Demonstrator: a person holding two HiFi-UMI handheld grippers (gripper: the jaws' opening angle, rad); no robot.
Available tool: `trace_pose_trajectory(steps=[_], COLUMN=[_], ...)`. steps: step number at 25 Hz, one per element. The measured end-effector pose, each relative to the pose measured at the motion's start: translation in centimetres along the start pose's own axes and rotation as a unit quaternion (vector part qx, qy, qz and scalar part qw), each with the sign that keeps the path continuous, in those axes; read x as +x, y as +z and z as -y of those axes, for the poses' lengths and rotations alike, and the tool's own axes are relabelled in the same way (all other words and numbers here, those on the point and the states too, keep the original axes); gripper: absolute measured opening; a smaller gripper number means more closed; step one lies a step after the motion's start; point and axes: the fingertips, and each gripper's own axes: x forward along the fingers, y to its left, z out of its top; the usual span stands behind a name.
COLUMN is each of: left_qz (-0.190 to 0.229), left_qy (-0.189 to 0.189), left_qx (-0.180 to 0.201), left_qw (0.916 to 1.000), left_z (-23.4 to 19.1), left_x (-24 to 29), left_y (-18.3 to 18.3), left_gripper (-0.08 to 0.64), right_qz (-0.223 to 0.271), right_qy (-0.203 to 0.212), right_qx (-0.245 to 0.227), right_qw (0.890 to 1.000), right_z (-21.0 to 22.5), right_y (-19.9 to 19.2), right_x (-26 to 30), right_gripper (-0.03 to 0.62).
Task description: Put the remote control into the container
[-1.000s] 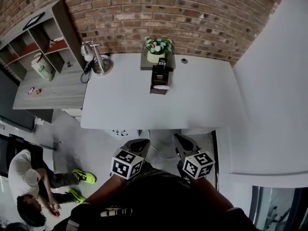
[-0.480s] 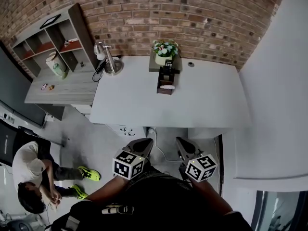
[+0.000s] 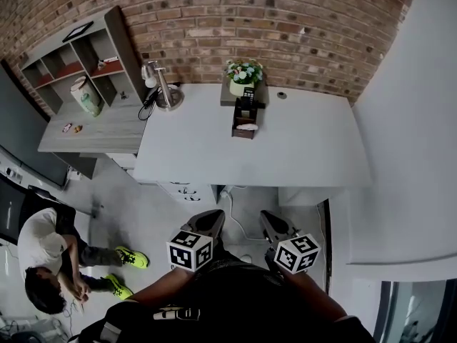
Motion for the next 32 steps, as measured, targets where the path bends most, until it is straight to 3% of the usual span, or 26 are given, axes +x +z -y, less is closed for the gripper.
trace_pose_trajectory(steps=[7, 13, 23, 32], left_qz=[0.007, 0.006, 0.01, 0.01], left_qy=[0.004, -0.002, -0.016, -0.018], left_qx=[0.037, 0.068, 0.131, 0.132], left_qw=[0.9993, 0.9976, 0.9912, 0.991], left_z=[1.3, 2.4, 4.9, 5.5], left_x=[-0.1, 0.7, 1.7, 1.9], left_y=[0.4, 0.7, 1.4, 1.3], left_gripper=[0.006, 0.005, 0.005, 0.005], right_qz=[-0.008, -0.01, -0.009, -0.008], right_qy=[0.017, 0.024, 0.016, 0.013], right_qx=[-0.012, -0.062, -0.07, -0.065], right_qw=[1.0, 0.998, 0.997, 0.998], right_z=[-0.5, -1.0, -0.1, 0.4], right_y=[-0.6, 0.2, 0.5, 0.3], right_x=[-0.1, 0.3, -0.5, -1.1], right_gripper=[0.008, 0.006, 0.006, 0.006])
